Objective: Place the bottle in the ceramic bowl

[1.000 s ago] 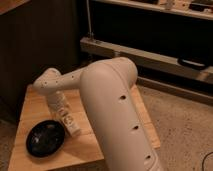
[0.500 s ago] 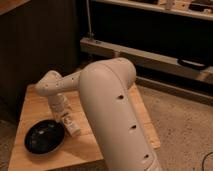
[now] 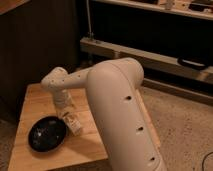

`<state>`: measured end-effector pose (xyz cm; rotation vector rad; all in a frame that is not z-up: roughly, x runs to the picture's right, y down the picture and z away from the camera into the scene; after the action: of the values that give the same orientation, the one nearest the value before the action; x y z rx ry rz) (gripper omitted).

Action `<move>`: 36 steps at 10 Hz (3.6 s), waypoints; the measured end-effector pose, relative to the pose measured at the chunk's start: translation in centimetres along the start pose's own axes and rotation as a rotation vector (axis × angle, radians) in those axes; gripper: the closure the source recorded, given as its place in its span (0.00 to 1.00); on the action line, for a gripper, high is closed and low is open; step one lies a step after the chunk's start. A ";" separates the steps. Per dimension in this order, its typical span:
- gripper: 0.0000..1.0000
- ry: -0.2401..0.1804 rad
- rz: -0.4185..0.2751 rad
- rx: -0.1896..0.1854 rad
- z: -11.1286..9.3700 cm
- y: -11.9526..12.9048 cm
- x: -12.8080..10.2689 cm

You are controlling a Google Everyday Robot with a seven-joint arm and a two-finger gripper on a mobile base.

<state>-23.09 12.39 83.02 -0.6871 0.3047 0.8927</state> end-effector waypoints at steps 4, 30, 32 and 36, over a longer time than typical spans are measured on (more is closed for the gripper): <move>0.35 0.011 0.014 -0.007 -0.1 -0.3 0.0; 0.66 0.066 0.076 0.017 4.2 -1.6 -0.1; 0.86 0.076 0.071 0.018 4.1 -1.2 -0.6; 1.00 0.029 0.038 0.018 -0.4 0.6 -1.1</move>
<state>-24.20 11.73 82.99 -0.6798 0.3525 0.9154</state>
